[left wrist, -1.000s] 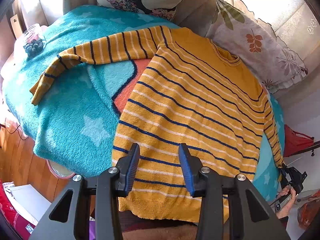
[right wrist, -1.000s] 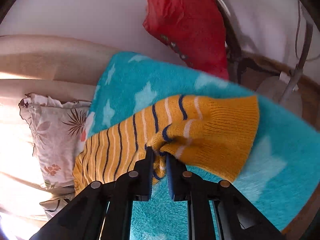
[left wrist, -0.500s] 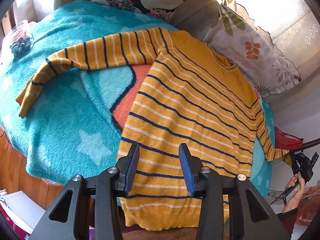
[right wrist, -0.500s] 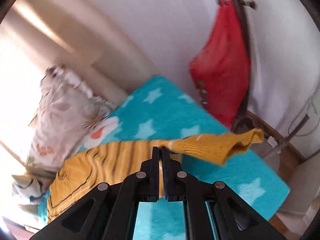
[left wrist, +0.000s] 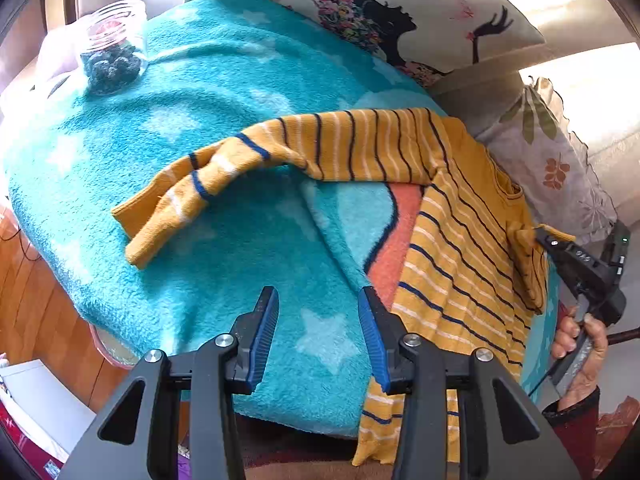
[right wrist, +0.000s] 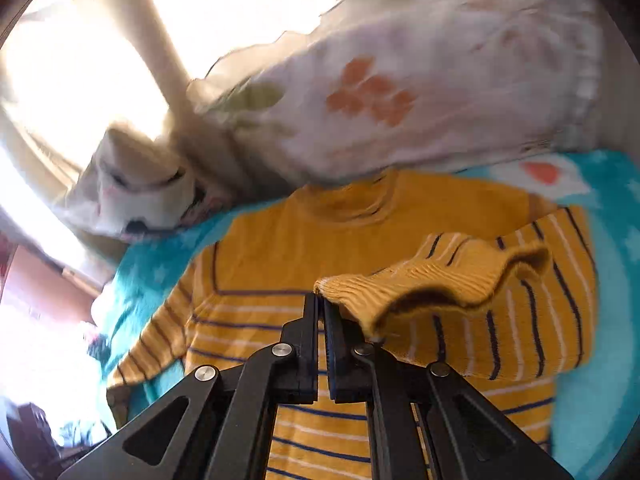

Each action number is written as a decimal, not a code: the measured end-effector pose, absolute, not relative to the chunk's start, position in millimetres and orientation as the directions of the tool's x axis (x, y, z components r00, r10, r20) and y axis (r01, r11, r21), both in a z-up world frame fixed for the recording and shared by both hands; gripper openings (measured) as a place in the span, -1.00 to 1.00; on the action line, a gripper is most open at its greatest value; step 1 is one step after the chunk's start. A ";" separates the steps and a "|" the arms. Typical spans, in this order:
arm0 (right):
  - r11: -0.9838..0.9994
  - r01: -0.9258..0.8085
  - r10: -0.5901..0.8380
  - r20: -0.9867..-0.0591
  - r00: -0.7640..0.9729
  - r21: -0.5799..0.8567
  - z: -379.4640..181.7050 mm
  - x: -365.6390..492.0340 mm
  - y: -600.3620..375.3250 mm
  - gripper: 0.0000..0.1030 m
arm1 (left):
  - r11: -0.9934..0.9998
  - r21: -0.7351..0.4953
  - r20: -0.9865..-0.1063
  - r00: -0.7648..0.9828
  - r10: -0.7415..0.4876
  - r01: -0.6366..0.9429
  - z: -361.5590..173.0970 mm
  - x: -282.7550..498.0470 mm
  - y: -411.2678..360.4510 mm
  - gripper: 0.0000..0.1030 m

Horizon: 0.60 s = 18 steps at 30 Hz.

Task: Fold small clothes
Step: 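Grasp a sleeve cuff with the right gripper, fold it across the chest, release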

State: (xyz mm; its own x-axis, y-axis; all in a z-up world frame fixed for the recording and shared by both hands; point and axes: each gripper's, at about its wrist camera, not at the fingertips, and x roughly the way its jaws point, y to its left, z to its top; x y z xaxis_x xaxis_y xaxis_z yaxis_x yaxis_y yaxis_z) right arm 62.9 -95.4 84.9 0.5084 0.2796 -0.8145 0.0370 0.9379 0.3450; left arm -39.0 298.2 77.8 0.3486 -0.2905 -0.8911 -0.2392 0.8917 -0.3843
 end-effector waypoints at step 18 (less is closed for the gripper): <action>0.941 0.161 0.195 -0.864 0.464 0.299 65.3 61.4 -77.6 -0.36 | 0.877 -0.421 -0.881 0.336 -0.334 -0.230 63.3 3.6 342.2 -0.15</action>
State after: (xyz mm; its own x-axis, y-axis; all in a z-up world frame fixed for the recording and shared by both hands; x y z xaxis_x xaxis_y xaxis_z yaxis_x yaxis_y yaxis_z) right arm 61.4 -77.6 65.3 0.4637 0.1952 -0.8642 0.1609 0.9407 0.2988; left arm 3.6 342.2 63.3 0.3359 -0.3343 -0.8806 -0.2304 0.8774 -0.4209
